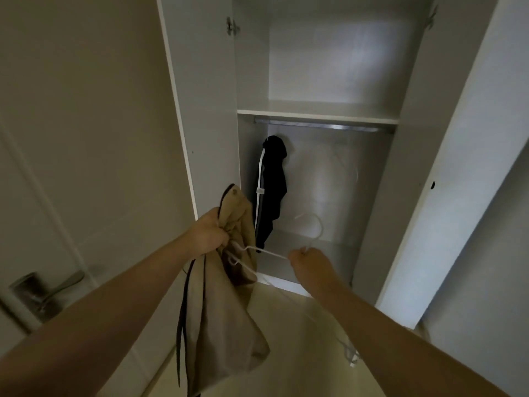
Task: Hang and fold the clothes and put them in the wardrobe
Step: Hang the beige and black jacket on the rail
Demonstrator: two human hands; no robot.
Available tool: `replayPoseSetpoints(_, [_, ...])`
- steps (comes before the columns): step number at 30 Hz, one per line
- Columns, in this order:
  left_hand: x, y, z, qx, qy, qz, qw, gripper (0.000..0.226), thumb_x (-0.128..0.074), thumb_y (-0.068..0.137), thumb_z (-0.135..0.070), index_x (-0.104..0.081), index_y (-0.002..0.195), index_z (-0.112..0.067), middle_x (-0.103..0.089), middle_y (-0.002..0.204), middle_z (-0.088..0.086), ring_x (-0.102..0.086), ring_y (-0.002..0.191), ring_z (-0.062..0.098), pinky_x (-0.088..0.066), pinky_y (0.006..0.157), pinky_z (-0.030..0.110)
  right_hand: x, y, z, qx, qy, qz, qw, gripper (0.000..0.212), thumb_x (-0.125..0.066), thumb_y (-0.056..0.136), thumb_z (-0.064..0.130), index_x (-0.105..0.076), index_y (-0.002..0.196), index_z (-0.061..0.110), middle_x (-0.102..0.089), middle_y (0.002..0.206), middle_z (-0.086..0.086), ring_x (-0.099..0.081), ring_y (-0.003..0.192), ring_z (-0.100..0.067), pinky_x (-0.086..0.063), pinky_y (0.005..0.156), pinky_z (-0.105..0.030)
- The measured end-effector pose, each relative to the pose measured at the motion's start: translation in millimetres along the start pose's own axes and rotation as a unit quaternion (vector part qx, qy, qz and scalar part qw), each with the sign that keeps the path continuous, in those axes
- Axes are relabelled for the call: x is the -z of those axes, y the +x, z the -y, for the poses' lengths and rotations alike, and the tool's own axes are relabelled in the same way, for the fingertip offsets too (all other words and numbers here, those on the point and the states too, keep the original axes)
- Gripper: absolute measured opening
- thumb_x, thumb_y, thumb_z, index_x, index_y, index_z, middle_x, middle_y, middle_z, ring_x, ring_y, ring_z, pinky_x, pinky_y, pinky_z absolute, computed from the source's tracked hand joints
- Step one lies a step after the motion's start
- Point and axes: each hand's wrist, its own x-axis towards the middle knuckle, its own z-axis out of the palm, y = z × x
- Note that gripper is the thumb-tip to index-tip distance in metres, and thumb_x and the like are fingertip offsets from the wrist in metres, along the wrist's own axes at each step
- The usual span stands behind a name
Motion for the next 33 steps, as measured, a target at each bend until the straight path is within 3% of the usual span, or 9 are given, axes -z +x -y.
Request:
replayPoseSetpoints(2, [-5.8,-11.5,-13.1,-0.029,-0.028,0.033,0.999,0.059,-0.062,0.069,0.016,-0.062,0.115,-0.021,-0.072,0.099,0.001,-0.068,0.096,0.023,-0.059,0.074,0.030,-9.9,3.0,4.8,-0.019,0.114,-0.007,0.993,0.008,-0.048,0.097,0.021,-0.044,0.090,0.023,-0.054,0.073,0.000,-0.052,0.057,-0.009,-0.037,0.048,-0.019])
replayPoseSetpoints(6, [-18.6,-33.1,-39.6,-0.092,0.018,0.078,0.993,0.065,-0.059,0.078,0.012,-0.053,0.134,-0.020,-0.066,0.112,0.001,-0.064,0.100,0.016,-0.053,0.080,0.025,-25.9,9.4,7.6,-0.060,0.268,-0.023,0.961,0.022,-0.050,0.100,0.026,-0.038,0.117,0.032,-0.064,0.094,-0.006,-0.054,0.061,-0.010,-0.041,0.051,-0.024])
replayPoseSetpoints(9, [-25.5,-48.8,-56.3,-0.122,0.076,0.095,0.985,0.060,-0.061,0.085,0.003,-0.047,0.141,-0.016,-0.063,0.121,0.003,-0.061,0.107,0.016,-0.050,0.091,0.026,-26.4,6.0,10.3,-0.079,0.339,-0.012,0.937,0.006,-0.046,0.104,0.030,-0.052,0.104,0.031,-0.061,0.071,-0.002,-0.049,0.043,-0.008,-0.036,0.036,-0.021])
replayPoseSetpoints(11, [-29.2,-59.0,-64.4,-0.125,0.084,0.094,0.984,0.062,-0.063,0.088,-0.004,-0.041,0.145,-0.017,-0.061,0.127,0.005,-0.060,0.113,0.019,-0.051,0.098,0.032,-29.8,7.5,15.3,-0.075,0.346,0.023,0.935,0.019,-0.045,0.103,0.033,-0.058,0.092,0.026,-0.051,0.053,0.004,-0.042,0.037,-0.009,-0.031,0.036,-0.020])
replayPoseSetpoints(16, [-47.0,-76.9,-75.9,-0.130,0.119,0.079,0.981,0.055,-0.063,0.086,-0.005,-0.042,0.136,-0.013,-0.063,0.116,0.014,-0.063,0.103,0.027,-0.055,0.091,0.047,-39.4,9.9,40.0,-0.097,0.413,0.022,0.905,0.022,-0.041,0.099,0.014,-0.056,0.083,0.018,-0.051,0.060,0.003,-0.042,0.049,-0.012,-0.033,0.046,-0.025])
replayPoseSetpoints(21, [-36.0,-84.4,-63.3,-0.073,-0.046,0.068,0.994,0.070,-0.079,0.081,-0.013,-0.043,0.139,-0.025,-0.064,0.122,0.001,-0.063,0.111,0.016,-0.053,0.101,0.040,-28.8,2.8,39.3,-0.066,0.487,0.016,0.871,0.053,-0.045,0.099,0.013,-0.065,0.051,0.024,-0.055,0.048,0.004,-0.048,0.036,-0.008,-0.035,0.034,-0.020])
replayPoseSetpoints(28, [-42.1,-92.6,-56.0,0.014,-0.297,0.041,0.954,0.068,-0.081,0.076,-0.003,-0.048,0.133,-0.018,-0.067,0.118,0.013,-0.068,0.108,0.031,-0.056,0.095,0.053,-15.1,-7.2,48.8,-0.025,0.485,-0.010,0.874,0.028,-0.051,0.099,0.021,-0.062,0.093,-0.005,-0.058,0.081,-0.025,-0.055,0.069,-0.030,-0.051,0.059,-0.043])
replayPoseSetpoints(31, [-43.0,-93.0,-54.8,0.043,-0.414,0.066,0.907,0.070,-0.079,0.075,0.003,-0.047,0.134,-0.020,-0.067,0.120,0.016,-0.070,0.105,0.034,-0.058,0.088,0.054,-6.6,-14.8,46.8,-0.005,0.486,-0.010,0.874,0.020,-0.052,0.098,0.019,-0.061,0.092,0.002,-0.058,0.071,-0.012,-0.053,0.056,-0.021,-0.044,0.048,-0.029])
replayPoseSetpoints(33, [-44.3,-93.4,-56.7,0.003,-0.360,0.063,0.931,0.070,-0.080,0.075,-0.002,-0.047,0.135,-0.020,-0.068,0.118,0.012,-0.070,0.105,0.030,-0.059,0.090,0.050,-3.9,-15.4,44.4,-0.001,0.490,-0.007,0.872,0.014,-0.050,0.096,0.016,-0.055,0.085,0.010,-0.051,0.065,-0.005,-0.045,0.050,-0.017,-0.036,0.043,-0.026])
